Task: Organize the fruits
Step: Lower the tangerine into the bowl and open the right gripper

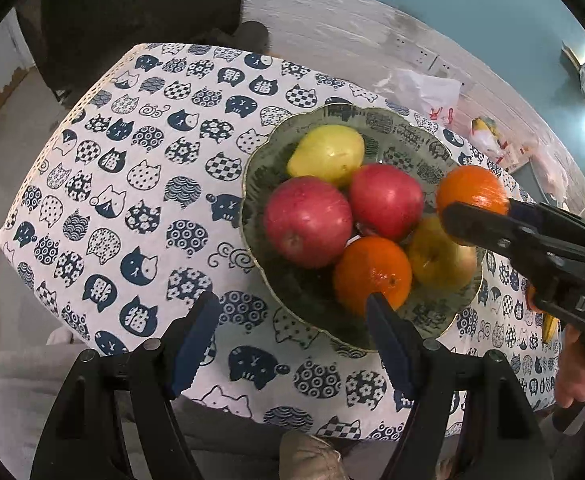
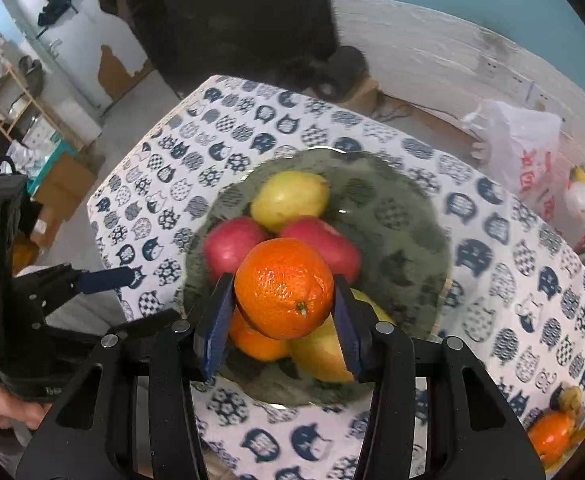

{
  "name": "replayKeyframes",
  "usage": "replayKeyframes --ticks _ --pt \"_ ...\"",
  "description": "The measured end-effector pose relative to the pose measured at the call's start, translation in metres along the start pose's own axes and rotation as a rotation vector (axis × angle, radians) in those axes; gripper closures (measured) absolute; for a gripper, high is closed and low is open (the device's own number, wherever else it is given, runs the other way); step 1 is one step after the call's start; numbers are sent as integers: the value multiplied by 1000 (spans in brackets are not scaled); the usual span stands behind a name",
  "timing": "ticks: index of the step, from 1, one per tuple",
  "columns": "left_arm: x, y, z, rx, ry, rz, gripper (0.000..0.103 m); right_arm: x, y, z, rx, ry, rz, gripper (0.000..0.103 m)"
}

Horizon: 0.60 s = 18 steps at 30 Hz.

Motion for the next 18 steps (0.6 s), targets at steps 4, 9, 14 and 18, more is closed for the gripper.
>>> replayKeyframes --ticks 4,9,14,18 --pt "-1 -1 -9 -2 5 0 26 19 3 -13 -12 8 -34 56" --pt "0 -1 -14 -9 2 -9 26 48 -2 -19 -37 -14 -96 55" --pt "0 0 -14 -8 -2 -8 26 55 -5 -18 -46 -21 -102 53" --pt "0 0 -9 1 -1 -9 26 50 -5 -17 -52 -14 -87 45"
Point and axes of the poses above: each gripper's, at about its wrist camera, not at the fingertips, and x roughly the way its jaws point, z to its right, y to its top, the point moved 7 cm from there along x, roughly the way its jaws point, and after that the axes turned 10 degrees about -x, right-handed, at the moved point
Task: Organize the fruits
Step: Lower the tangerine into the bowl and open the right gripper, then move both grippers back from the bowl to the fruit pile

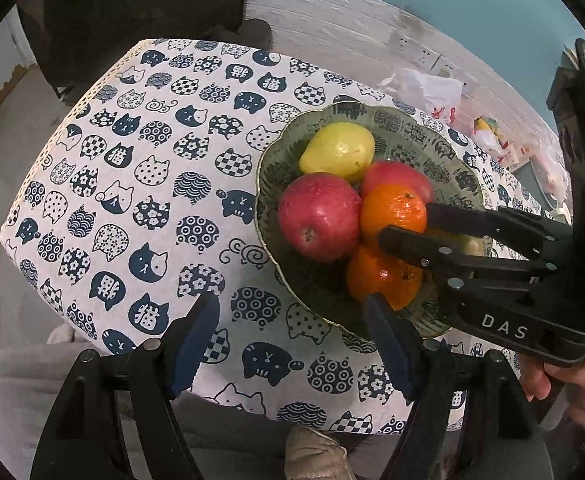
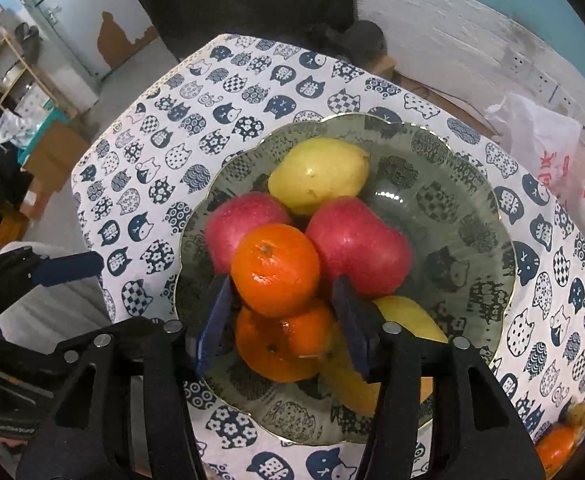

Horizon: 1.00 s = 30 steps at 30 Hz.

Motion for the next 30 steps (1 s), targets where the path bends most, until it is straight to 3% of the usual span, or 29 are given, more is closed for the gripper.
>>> replayKeyframes --ticks 8,17,30 --pt "-6 1 13 36 18 25 25 -31 5 12 44 -17 61 40" --pt "-26 1 56 126 1 89 22 -93 -6 35 96 -126 131 35" --pt "-35 -26 155 323 -53 93 17 -170 -84 95 245 -268 128 32"
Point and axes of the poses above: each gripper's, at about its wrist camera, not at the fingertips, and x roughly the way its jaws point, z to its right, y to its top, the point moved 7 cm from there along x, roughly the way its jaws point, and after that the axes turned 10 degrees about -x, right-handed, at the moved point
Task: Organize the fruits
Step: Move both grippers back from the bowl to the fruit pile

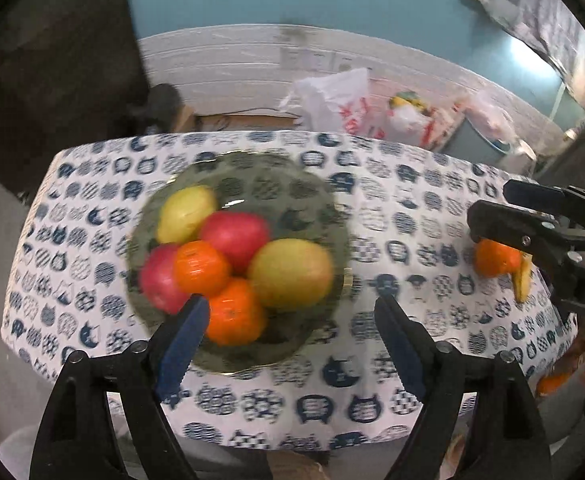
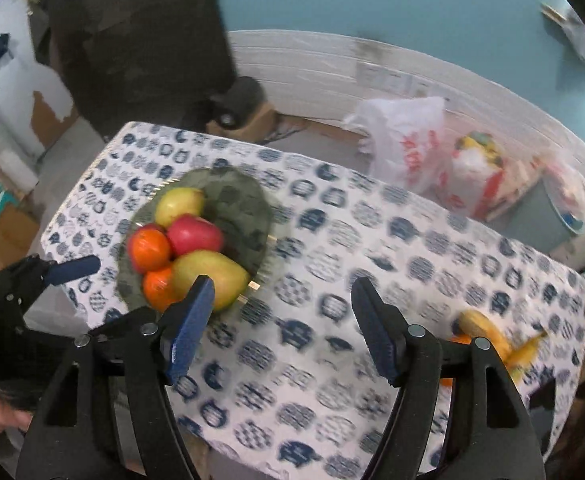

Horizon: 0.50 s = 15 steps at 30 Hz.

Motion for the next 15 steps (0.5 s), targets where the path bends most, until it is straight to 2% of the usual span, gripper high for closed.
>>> replayKeyframes --ticks 3,15 --pt "2 -2 25 50 -10 -7 17 -13 -18 24 12 -57 -2 31" --pt "15 -16 116 211 -49 -56 17 -48 -78 110 139 -161 -8 31"
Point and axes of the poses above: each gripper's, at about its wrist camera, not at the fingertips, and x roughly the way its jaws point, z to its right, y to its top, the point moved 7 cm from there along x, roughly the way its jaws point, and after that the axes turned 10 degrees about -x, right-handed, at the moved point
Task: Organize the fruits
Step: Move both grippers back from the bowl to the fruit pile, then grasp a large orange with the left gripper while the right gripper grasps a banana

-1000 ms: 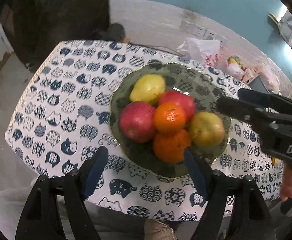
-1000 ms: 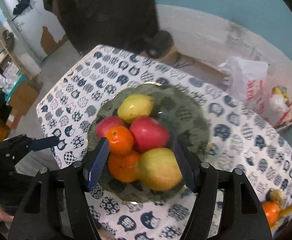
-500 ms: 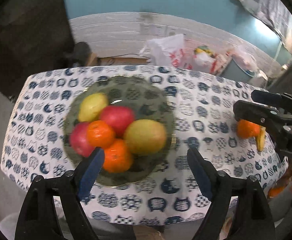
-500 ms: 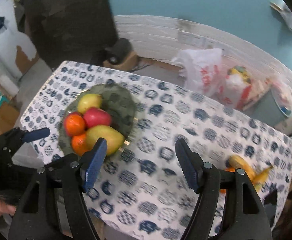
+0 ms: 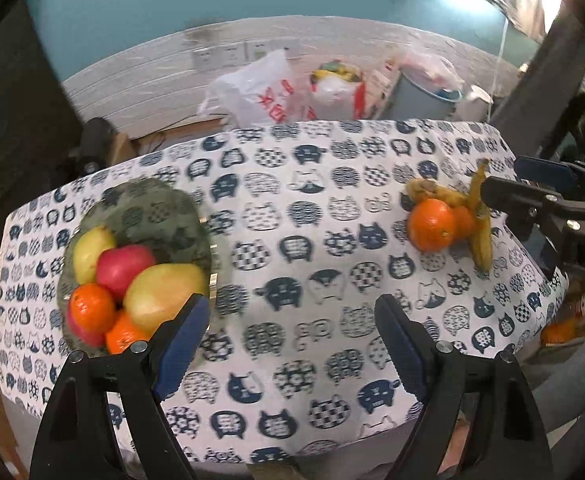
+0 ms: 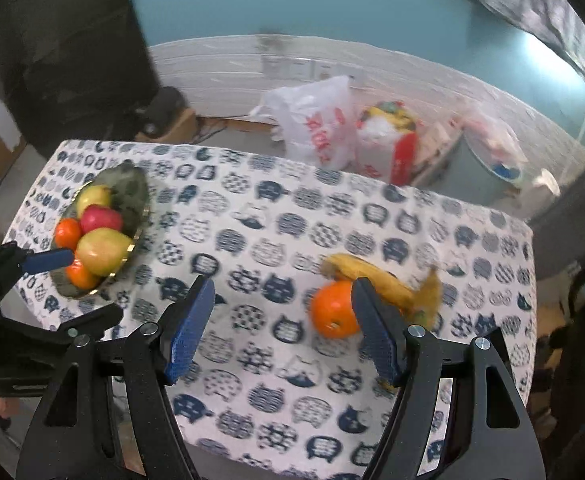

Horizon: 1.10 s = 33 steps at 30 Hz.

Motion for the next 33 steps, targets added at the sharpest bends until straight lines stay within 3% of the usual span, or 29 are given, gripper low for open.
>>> replayKeyframes --ticks 20,33 --pt "55 18 94 109 -51 -70 17 17 -56 106 157 -125 -71 32" --pt "103 18 124 160 -56 -122 17 70 -92 144 258 -59 -158 32"
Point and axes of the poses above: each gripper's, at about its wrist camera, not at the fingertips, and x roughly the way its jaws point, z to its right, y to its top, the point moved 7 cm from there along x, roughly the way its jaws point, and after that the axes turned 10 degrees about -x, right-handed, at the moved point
